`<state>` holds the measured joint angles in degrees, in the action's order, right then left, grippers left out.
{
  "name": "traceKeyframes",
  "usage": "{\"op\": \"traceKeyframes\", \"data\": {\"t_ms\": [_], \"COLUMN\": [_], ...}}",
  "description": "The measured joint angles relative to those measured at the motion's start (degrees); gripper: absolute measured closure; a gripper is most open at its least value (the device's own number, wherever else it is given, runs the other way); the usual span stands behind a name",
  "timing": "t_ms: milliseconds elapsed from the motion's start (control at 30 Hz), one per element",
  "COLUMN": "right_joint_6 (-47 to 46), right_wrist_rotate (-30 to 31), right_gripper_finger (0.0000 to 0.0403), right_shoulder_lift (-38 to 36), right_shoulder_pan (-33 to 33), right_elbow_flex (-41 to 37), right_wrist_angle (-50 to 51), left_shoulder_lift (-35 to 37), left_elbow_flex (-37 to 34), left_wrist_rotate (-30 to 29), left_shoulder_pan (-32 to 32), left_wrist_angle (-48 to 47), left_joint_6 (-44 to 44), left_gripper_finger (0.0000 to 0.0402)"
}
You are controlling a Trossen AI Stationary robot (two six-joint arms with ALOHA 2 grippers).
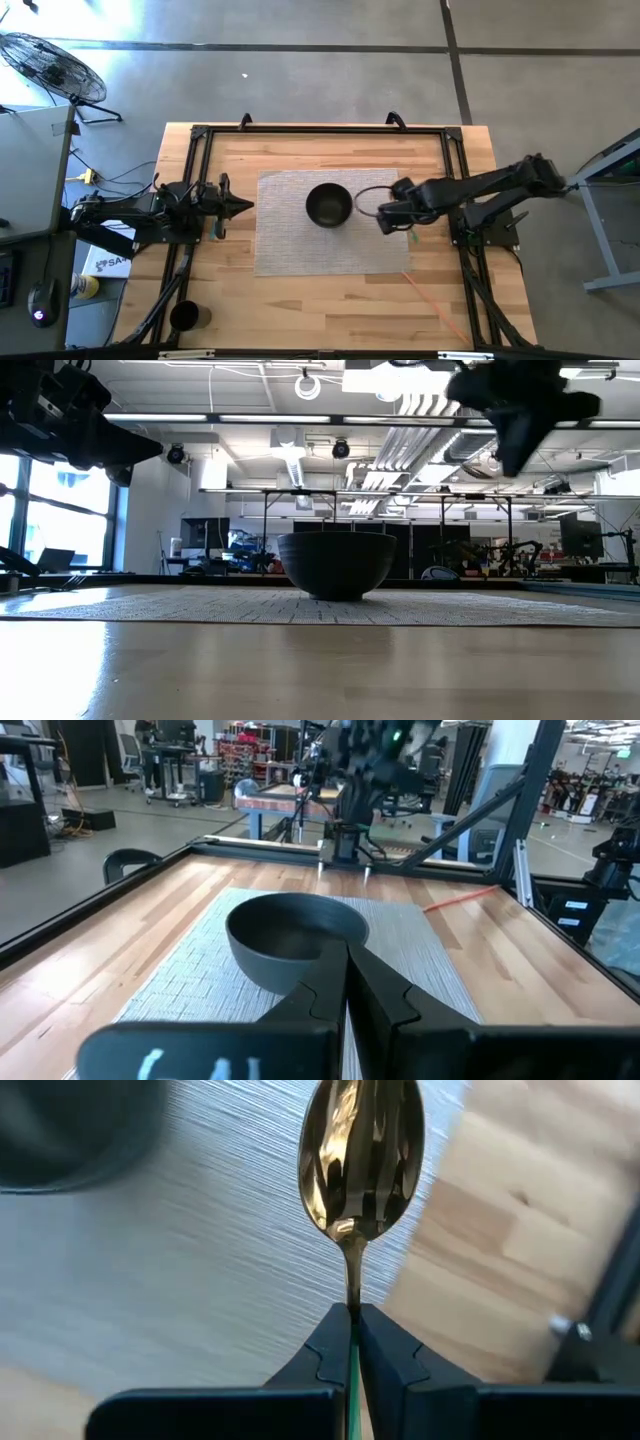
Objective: Pick & Place Utensil
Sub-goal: Put the gold spoon into the black bowl
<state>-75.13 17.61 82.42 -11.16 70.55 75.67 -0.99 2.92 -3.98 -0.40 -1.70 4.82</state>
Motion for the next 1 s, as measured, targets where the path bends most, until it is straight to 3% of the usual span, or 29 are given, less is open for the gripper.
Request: {"op": "traceKeyframes", "data": {"t_ms": [200, 467, 767, 1000], "right_joint_6": [13.7, 33.7, 43.9, 44.0], "right_wrist_rotate": [-1.2, -8.5, -19.3, -28.0], "right_gripper_finger": [0.04, 0.0399, 0.0396, 0.0399], "right_shoulder_lift": [13.4, 29.5, 37.9, 38.7], "right_shoulder_pan": [1.6, 7.0, 13.5, 17.7], "right_elbow_flex": [17.7, 36.2, 40.1, 40.1], "right_wrist_angle": [1.2, 1.3, -0.9, -4.1], "left_shoulder_lift": [0.0, 0.0, 0.0, 0.0], "left_elbow_flex": [0.0, 0.0, 0.0, 0.0], "left_wrist_rotate": [0.0, 0.0, -0.1, -0.1], "left_shoulder_pan": [0.0, 0.0, 0.0, 0.0], "left_wrist_angle": [-0.2, -0.2, -0.2, -0.2], "left_joint_6": [0.0, 0.0, 0.0, 0.0], "left_gripper_finger": [0.0393, 0.0393, 0.0393, 0.0393]}}
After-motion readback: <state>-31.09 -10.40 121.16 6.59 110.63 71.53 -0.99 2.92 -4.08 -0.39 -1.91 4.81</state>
